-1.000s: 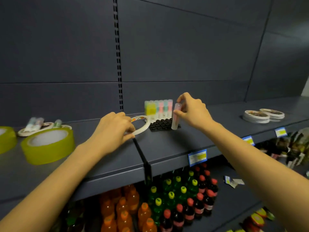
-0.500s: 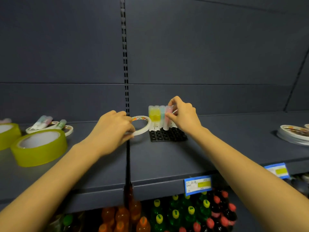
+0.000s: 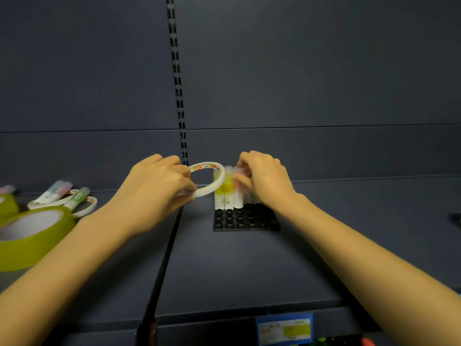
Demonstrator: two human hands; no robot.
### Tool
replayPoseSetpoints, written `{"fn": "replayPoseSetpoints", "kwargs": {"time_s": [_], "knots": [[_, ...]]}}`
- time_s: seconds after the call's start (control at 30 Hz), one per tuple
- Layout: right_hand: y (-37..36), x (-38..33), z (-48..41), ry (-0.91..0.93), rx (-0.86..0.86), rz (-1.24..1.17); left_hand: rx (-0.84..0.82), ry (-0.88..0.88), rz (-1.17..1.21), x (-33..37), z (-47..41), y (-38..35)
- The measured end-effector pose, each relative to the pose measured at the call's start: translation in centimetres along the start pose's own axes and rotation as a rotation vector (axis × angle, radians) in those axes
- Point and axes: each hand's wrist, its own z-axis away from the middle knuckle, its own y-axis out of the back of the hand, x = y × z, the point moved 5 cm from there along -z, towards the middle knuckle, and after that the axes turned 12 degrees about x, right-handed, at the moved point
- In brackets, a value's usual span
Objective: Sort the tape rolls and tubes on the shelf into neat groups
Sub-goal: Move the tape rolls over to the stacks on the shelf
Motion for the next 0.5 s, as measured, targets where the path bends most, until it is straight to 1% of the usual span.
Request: {"fn": "replayPoseSetpoints", "kwargs": {"time_s": [0.13, 0.3, 0.4, 0.5], "knots": [[-0.2, 0.5, 0.0, -0.001, 0.02, -0.101, 0.052, -0.002, -0.028, 0.9, -0.9, 0.3], [-0.4, 1.4, -0.5, 0.043, -0.025, -0.14, 0.036, 0.047, -0.072, 2.6, -1.8, 0.3], [-0.3, 1.2, -0.9, 0.148, -0.074, -0.054, 0.014, 0.117, -0.109, 3.7, -2.2, 0.6], [0.7, 2.2, -1.1, 0.255, -0.203, -0.007, 0.009, 0.146, -0.144, 5.7, -2.9, 1.4]]}}
